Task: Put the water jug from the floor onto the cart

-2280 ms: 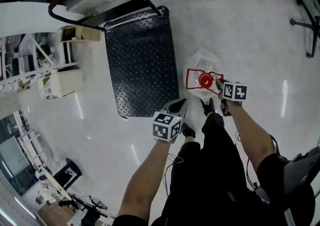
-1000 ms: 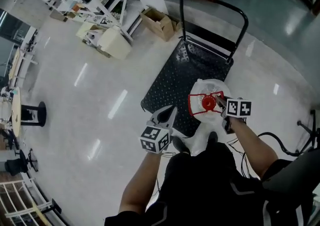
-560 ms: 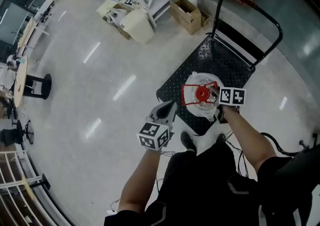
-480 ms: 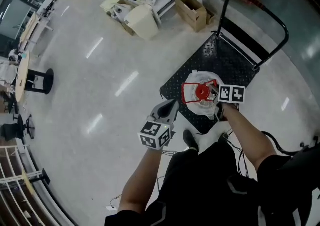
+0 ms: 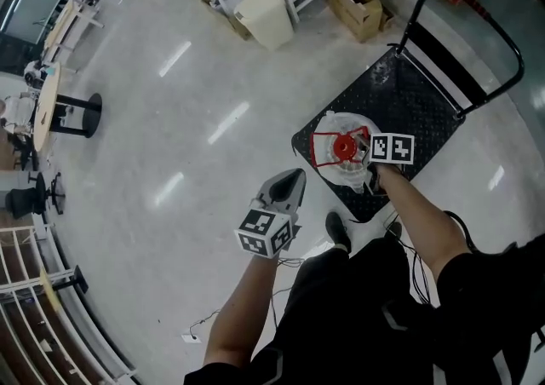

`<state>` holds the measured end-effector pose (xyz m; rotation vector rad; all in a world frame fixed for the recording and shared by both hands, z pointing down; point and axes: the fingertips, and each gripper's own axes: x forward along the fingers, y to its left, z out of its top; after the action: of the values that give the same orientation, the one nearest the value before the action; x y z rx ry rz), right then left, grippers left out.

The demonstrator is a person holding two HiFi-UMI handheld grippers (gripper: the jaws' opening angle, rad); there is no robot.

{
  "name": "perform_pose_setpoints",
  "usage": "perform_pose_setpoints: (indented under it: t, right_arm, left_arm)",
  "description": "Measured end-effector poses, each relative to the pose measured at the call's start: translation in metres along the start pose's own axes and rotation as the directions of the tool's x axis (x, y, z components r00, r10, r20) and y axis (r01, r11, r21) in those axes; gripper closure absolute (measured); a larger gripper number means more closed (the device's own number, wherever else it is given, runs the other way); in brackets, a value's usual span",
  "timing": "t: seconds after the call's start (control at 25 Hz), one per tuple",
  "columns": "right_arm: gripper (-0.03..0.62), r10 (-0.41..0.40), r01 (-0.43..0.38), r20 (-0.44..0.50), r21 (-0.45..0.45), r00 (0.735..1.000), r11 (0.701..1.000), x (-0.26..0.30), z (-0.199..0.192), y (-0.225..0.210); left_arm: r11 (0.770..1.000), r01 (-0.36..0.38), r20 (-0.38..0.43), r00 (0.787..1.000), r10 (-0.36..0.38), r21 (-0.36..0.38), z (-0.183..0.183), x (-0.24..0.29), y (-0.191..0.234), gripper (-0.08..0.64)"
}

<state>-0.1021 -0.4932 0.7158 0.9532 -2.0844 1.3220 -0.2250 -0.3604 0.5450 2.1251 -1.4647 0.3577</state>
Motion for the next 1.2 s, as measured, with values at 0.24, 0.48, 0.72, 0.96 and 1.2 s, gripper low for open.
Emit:
perform_pose_setpoints:
  t: [0.24, 0.48, 0.72, 0.96, 1.2]
  right_arm:
    - [0.532, -0.015, 0.015, 0.02, 0.029, 1.0, 0.999, 0.013, 0.002, -0.018]
    - [0.531, -0.087, 0.08, 0.055, 0.119, 0.995, 0.99, 0.002, 0.009, -0.056]
    - [0.531, -0.109, 0.104, 0.039, 0.105, 0.993, 0.989, -0.003, 0.008, -0.08]
    - [0.445, -0.148, 0.143, 0.075, 0.068, 0.986, 0.987, -0.018, 0.004, -0.1]
    - [0.419, -0.14, 0.141, 0.137, 0.002, 0.981, 0.99, -0.06, 0.013, -0.106]
  left_arm:
    - [0.999, 0.014, -0.015, 1.0, -0.014, -0.029, -0.014, 0.004, 0.004, 0.56]
    - [0.999, 0.033, -0.021, 0.999, -0.033, -0.024, -0.017, 0.005, -0.004, 0.558]
    - [0.999, 0.053, -0.026, 0.998, -0.053, 0.004, -0.007, 0.012, -0.021, 0.558]
    - [0.996, 0.073, -0.017, 0.997, -0.073, 0.044, 0.004, 0.016, -0.042, 0.56]
    - [0.991, 0.115, 0.004, 0.993, -0.116, 0.067, 0.01, 0.029, -0.064, 0.558]
